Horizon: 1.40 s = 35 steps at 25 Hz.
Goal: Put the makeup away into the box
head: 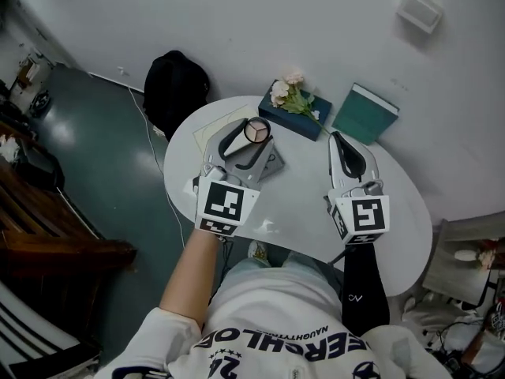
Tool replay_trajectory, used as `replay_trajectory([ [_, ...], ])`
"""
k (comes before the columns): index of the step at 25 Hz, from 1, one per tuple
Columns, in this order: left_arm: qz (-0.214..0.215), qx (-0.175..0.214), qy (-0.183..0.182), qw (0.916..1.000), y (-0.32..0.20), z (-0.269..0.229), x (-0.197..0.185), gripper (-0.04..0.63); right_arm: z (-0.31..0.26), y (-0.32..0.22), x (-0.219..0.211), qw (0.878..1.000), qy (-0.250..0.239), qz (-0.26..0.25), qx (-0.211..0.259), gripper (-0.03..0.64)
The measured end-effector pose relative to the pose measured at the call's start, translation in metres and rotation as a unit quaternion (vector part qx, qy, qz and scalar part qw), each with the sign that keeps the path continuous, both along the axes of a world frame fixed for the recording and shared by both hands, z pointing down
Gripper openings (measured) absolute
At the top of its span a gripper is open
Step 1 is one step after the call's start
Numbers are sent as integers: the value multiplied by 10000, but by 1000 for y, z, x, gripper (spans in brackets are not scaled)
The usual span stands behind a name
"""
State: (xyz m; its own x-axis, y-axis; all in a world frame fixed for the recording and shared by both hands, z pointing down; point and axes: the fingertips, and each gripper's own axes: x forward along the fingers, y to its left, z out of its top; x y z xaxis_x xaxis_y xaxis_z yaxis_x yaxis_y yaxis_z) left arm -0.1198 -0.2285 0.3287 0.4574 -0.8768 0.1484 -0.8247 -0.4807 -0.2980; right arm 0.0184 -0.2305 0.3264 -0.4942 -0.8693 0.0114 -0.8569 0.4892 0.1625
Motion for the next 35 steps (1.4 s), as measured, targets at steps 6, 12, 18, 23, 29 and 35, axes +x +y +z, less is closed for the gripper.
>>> replay_trajectory([
  [6,-340,-64,-93,9994,14,7,-64,227,-4,1,-71,9988,62,-476,115,31],
  [12,-368,-98,-87,9992,19,15,-92,227,1,5,-106,9978,127,-637,105,31],
  [18,-185,-196,7,9996,15,32,-97,227,0,5,-111,9988,45,-486,93,31],
  [23,-57,-759,-82,9971,-2,87,-96,227,-4,7,-111,9991,64,-397,142,31],
  [29,45,-1769,155,9841,-22,171,-92,227,-6,8,-98,9996,130,-213,121,31],
  [35,-1,-2574,145,9662,-28,245,-90,227,-7,6,-79,9999,121,18,10,31],
])
